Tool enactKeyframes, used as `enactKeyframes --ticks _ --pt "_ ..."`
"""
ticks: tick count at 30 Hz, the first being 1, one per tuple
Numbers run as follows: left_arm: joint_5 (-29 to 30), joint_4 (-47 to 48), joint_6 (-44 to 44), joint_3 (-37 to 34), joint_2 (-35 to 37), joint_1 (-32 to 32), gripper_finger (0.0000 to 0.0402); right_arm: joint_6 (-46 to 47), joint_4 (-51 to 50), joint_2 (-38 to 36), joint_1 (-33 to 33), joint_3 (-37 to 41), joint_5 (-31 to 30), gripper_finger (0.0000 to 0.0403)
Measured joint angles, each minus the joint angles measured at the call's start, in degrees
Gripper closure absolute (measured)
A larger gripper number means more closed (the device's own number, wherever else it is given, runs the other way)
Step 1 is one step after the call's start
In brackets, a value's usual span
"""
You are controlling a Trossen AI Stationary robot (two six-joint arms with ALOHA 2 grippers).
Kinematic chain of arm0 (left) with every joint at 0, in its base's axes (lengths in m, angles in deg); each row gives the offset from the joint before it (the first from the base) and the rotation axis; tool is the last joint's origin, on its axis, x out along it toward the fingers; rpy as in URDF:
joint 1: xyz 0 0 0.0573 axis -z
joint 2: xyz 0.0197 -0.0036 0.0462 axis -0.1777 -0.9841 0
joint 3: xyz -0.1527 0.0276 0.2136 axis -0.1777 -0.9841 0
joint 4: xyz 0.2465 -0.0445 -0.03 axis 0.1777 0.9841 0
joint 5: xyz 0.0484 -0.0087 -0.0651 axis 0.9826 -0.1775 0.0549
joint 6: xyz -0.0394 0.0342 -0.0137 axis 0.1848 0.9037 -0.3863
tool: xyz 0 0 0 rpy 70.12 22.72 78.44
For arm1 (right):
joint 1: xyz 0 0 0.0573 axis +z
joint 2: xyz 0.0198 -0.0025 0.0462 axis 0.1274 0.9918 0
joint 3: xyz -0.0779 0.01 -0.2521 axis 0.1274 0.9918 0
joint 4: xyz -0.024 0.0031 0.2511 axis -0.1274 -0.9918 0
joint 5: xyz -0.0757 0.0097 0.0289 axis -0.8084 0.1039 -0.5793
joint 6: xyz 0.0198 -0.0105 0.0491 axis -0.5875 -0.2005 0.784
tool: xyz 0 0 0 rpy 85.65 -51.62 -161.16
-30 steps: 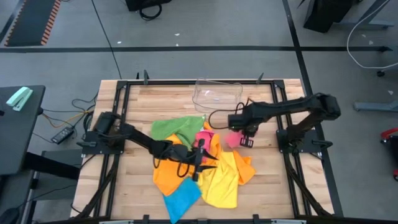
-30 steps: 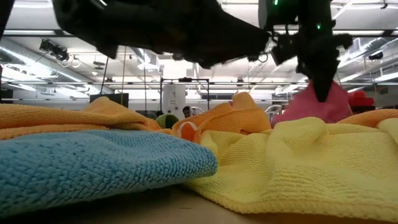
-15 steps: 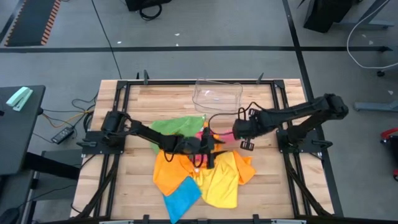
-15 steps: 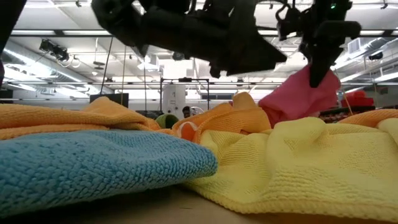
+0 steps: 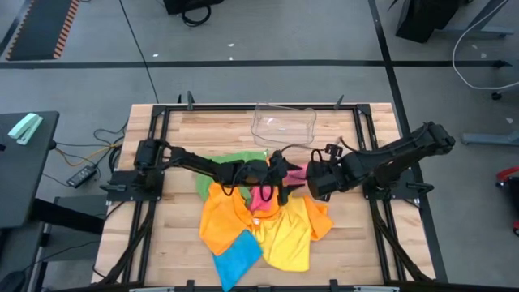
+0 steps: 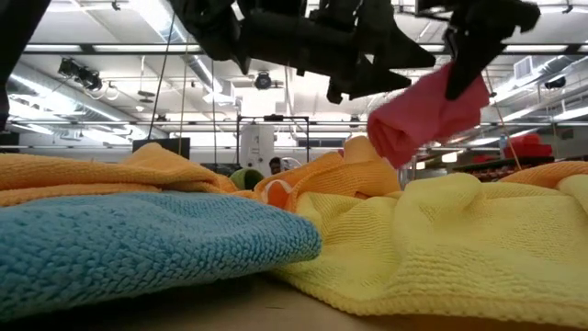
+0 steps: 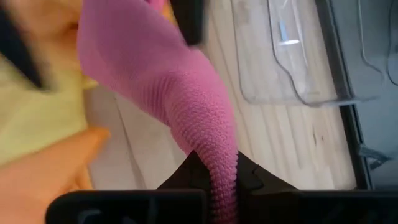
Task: Fold microfiber towels
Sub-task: Fold the pink microfiber cloth
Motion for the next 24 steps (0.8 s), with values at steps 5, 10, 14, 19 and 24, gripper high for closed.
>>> enactKeyframes --ticks 5,10,14,19,24 --pt "0.0 0.4 -1.4 0.0 0.0 -0.8 0.0115 0.3 0.5 0.0 0.5 -2.8 0.0 0.038" --pt "0.0 4.9 -1.0 0.0 0.0 -1.0 0.0119 1.7 0.6 0.0 1.2 -5.8 1.8 0.038" --pt "0.0 6.6 -1.1 0.0 0.0 -1.2 0.0141 3.1 0.6 0.0 2.1 -6.9 4.0 0.038" --pt "-0.3 7.2 -1.0 0.0 0.0 -0.8 0.0185 6.8 -1.6 0.0 3.0 -6.9 5.9 0.038" --pt "-4.3 7.3 -1.0 0.0 0.0 -0.5 0.0222 8.5 -2.5 0.0 3.2 -6.9 10.9 0.038"
